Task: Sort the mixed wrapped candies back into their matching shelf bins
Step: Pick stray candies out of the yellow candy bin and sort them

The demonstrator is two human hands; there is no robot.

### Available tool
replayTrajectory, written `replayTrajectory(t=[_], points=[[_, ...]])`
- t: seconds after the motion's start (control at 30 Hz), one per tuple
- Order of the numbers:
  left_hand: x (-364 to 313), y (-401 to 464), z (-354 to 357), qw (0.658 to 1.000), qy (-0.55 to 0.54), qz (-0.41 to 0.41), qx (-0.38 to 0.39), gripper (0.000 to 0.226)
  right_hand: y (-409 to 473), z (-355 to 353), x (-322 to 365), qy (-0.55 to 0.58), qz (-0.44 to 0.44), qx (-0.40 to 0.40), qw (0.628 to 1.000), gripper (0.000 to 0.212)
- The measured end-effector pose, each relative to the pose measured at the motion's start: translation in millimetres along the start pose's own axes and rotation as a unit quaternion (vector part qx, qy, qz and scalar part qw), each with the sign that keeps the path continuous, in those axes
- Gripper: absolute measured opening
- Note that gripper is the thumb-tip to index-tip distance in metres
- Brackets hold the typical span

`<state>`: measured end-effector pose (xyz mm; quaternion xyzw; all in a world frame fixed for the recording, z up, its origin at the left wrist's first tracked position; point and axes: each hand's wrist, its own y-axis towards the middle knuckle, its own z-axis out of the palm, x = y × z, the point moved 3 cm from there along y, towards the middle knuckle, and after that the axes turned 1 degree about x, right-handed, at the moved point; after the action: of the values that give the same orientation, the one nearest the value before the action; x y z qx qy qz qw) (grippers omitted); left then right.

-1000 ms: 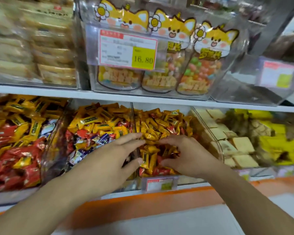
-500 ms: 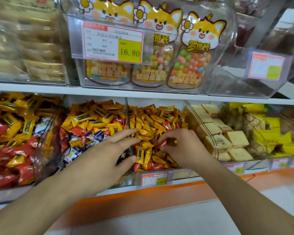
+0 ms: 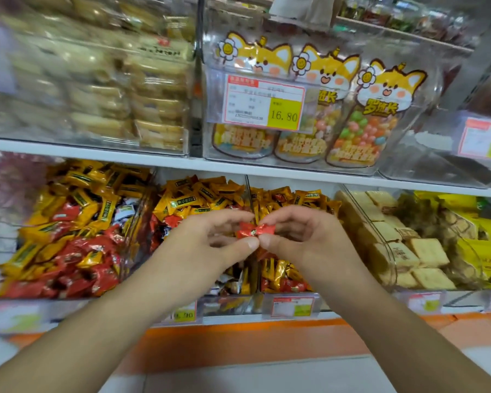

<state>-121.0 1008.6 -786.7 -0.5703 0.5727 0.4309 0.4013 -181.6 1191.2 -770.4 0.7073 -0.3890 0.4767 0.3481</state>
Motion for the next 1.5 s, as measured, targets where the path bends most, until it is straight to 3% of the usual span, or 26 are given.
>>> replayTrajectory(t=[0.17,0.33,0.5,0.67,0.83,1.03,1.2,1.33,1.4,1.5], points=[[-0.4,-13.8,-34.1,0.993,-0.105,-0.040,-0.042,0.029,7.5,41.6,15.5,0.032,-0.015,-0.032,0.999,0.009],[0.5,-27.7,-74.6,0.995,-0.060,-0.035,-0.072,0.032,19.9,81.7,29.6,0.090,0.009,-0.028,0.996,0.011],[15.6,-37.6,-125.4,0.985,0.111,-0.045,-0.121,0.022,27.4,120.3,33.0,0.084,0.028,0.028,0.996,0.018],[30.4,-44.3,-172.8,0.918,0.330,-0.090,-0.200,0.025,28.7,127.0,28.7,0.040,0.030,0.031,0.998,0.020],[34.6,-40.4,-164.1,0.893,0.415,-0.108,-0.138,0.059,28.1,103.2,25.2,0.003,0.016,0.008,1.000,0.019],[24.5,-22.0,-115.4,0.910,0.400,0.021,-0.106,0.049,31.2,37.5,7.6,-0.054,0.021,-0.040,0.998,0.015],[23.0,-7.4,-54.7,0.919,0.382,0.094,-0.008,0.052,31.8,-39.6,-37.6,-0.139,0.042,-0.130,0.981,0.018],[20.4,-1.5,-8.6,0.922,0.362,0.124,0.060,0.059,31.9,-62.5,-67.8,-0.222,0.046,-0.096,0.969,0.024],[20.1,0.7,7.6,0.922,0.356,0.128,0.076,0.062,30.7,-58.6,-69.1,-0.235,0.039,-0.045,0.970,0.016],[21.0,3.7,23.3,0.923,0.354,0.120,0.097,0.063,23.3,-41.2,-63.4,-0.293,0.027,0.056,0.954,0.027]])
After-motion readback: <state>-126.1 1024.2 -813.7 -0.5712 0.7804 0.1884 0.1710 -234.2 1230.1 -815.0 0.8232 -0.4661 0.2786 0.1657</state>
